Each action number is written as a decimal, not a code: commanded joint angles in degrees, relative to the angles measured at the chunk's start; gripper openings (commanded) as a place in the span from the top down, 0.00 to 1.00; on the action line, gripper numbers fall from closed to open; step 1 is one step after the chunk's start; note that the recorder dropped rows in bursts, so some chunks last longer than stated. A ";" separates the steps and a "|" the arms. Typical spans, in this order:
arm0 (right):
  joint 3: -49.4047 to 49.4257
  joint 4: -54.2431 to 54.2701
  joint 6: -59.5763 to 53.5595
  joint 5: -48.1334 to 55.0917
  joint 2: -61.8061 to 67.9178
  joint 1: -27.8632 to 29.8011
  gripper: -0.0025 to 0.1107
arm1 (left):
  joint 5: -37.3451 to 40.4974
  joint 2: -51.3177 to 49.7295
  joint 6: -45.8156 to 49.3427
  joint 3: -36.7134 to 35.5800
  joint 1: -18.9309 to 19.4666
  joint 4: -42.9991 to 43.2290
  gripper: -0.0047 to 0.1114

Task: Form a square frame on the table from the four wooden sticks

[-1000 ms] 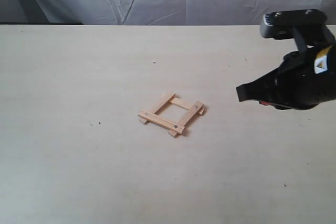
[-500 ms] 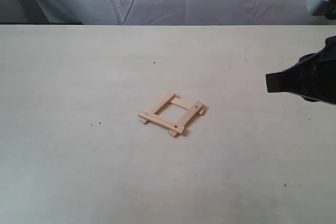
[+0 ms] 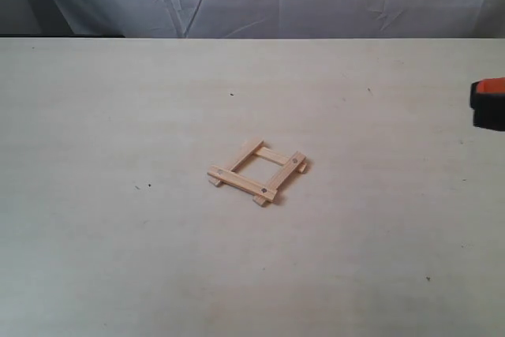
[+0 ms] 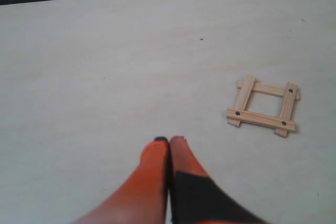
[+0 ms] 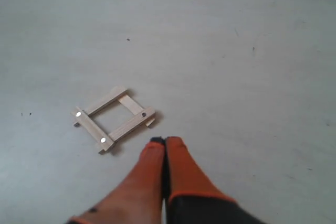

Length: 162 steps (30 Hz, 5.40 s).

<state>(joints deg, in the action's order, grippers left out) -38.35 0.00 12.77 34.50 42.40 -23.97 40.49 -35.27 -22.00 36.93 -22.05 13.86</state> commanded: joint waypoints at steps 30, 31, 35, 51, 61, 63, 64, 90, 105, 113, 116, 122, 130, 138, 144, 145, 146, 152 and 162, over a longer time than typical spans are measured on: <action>15.82 -1.59 -10.61 -1.95 -35.15 19.99 0.98 | -0.25 0.27 0.15 -0.12 0.26 0.55 0.96; 18.11 -1.59 -10.61 -2.59 -36.36 19.99 0.98 | -0.25 0.27 0.15 -0.12 0.26 0.55 0.96; 27.25 -0.79 -10.61 -9.10 -41.58 19.99 0.98 | -0.25 0.27 0.15 -0.12 0.26 0.55 0.96; 38.35 0.56 -10.61 -13.10 -42.40 19.99 0.98 | -0.25 0.27 0.15 -0.12 0.26 0.55 0.96; 38.35 0.56 -10.61 -13.44 -42.40 19.99 0.98 | -0.25 0.27 0.15 -0.12 0.26 0.55 0.96; 38.35 0.56 -10.61 -13.44 -42.40 19.99 0.98 | -0.25 0.27 0.15 -0.12 0.26 0.55 0.96; 38.35 0.56 -10.61 -13.44 -42.40 19.99 0.98 | -0.25 0.27 0.15 -0.12 0.26 0.55 0.96; 38.35 0.56 -10.50 -13.42 -42.40 19.99 0.98 | -0.25 0.27 0.15 -0.12 0.26 1.33 0.96; 38.35 0.56 -10.39 -13.58 -42.40 19.99 0.98 | -11.89 13.79 0.00 -13.93 17.16 -2.86 0.96; 38.35 0.56 -10.39 -13.58 -42.40 19.99 0.98 | -17.60 25.01 0.00 -27.18 23.12 -3.11 0.96; 38.35 0.56 -10.39 -13.58 -42.40 19.99 0.98 | -24.31 29.20 0.00 -31.54 23.12 -3.11 0.96; 38.35 0.56 -10.39 -13.58 -42.40 19.99 0.98 | -29.47 35.27 0.00 -36.93 23.12 -3.11 0.96; 38.35 0.56 -10.39 -13.58 -42.40 19.99 0.98 | -26.50 35.27 0.00 -36.93 23.12 -2.64 0.96; 38.35 0.56 -10.28 -13.58 -42.40 19.99 0.98 | -26.71 35.27 5.24 -36.93 23.12 -5.97 0.96; 38.35 0.56 -10.28 -13.58 -42.40 19.99 0.98 | -26.98 35.27 18.51 -36.93 23.12 -15.39 0.96; 38.35 0.56 -10.28 -13.58 -42.40 19.99 0.98 | -26.98 35.27 18.51 -36.93 23.12 -15.39 0.96; 38.35 0.56 -10.30 -13.68 -42.40 19.99 0.98 | -26.98 35.27 18.51 -36.93 23.12 -15.39 0.96; 38.35 0.56 -10.30 -13.68 -42.40 19.99 0.98 | -26.98 35.27 18.51 -36.93 23.12 -15.28 0.96; 38.35 0.56 -10.30 -13.68 -42.40 19.99 0.98 | -26.98 35.27 18.38 -36.93 23.12 -15.28 0.96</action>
<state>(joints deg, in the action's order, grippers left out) -0.14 0.54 2.56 21.66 0.36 -4.25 14.06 -0.35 -3.59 0.23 1.09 -0.77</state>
